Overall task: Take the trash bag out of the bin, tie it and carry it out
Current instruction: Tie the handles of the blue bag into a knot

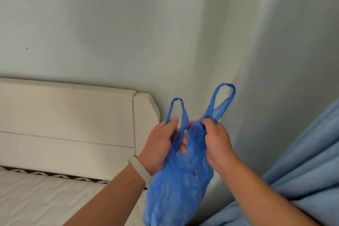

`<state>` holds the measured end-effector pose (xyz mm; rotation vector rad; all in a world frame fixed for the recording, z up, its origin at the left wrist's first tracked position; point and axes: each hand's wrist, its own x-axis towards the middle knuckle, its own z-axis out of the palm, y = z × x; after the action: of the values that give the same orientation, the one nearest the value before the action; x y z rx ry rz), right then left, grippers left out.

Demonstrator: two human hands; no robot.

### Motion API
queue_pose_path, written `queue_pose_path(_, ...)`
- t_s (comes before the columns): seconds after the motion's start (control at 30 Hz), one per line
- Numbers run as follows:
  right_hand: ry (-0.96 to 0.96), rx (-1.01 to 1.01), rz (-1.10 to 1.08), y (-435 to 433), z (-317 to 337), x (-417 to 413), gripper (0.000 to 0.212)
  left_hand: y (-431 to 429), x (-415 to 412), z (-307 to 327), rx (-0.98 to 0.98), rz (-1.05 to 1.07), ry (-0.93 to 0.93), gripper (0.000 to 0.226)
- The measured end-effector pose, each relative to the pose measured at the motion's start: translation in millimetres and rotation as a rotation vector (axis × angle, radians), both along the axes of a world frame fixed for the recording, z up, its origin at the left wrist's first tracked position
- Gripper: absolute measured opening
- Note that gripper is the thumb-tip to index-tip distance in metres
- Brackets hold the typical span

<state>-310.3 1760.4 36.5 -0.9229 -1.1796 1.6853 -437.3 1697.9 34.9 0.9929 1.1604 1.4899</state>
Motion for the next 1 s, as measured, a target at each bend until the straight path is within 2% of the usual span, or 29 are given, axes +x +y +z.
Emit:
queue_pose_path(0.13,0.011,-0.019,-0.12,3,16,2,0.034,-4,-1,22,0.032,0.005,0.118,0.046)
queue_pose_path(0.2,-0.032,0.011,-0.119,5,18,2,0.026,-1,-2,29,0.06,0.006,0.142,0.042)
queue_pose_path(0.33,-0.407,0.139,-0.111,9,13,-1,0.014,5,-2,40,0.107,0.022,0.194,0.036)
queue_pose_path(0.43,-0.632,0.249,-0.06,10,12,-2,0.015,10,1,44,0.161,0.004,0.201,0.033)
queue_pose_path(0.53,-0.83,0.373,0.025,11,7,-2,0.017,17,1,45,0.247,0.008,0.369,0.03)
queue_pose_path(0.7,-0.949,0.57,0.238,0,8,-6,0.013,19,20,54,0.323,0.048,0.372,0.019)
queue_pose_path(0.77,-0.944,0.614,0.302,-4,13,-8,0.019,22,23,55,0.302,0.044,0.409,0.014)
queue_pose_path(0.83,-0.829,0.588,0.333,-7,14,-10,0.016,26,18,56,0.257,0.063,0.477,0.012)
queue_pose_path(1.0,-0.423,0.294,0.406,-10,23,-6,0.025,27,7,52,0.154,0.099,0.48,0.013)
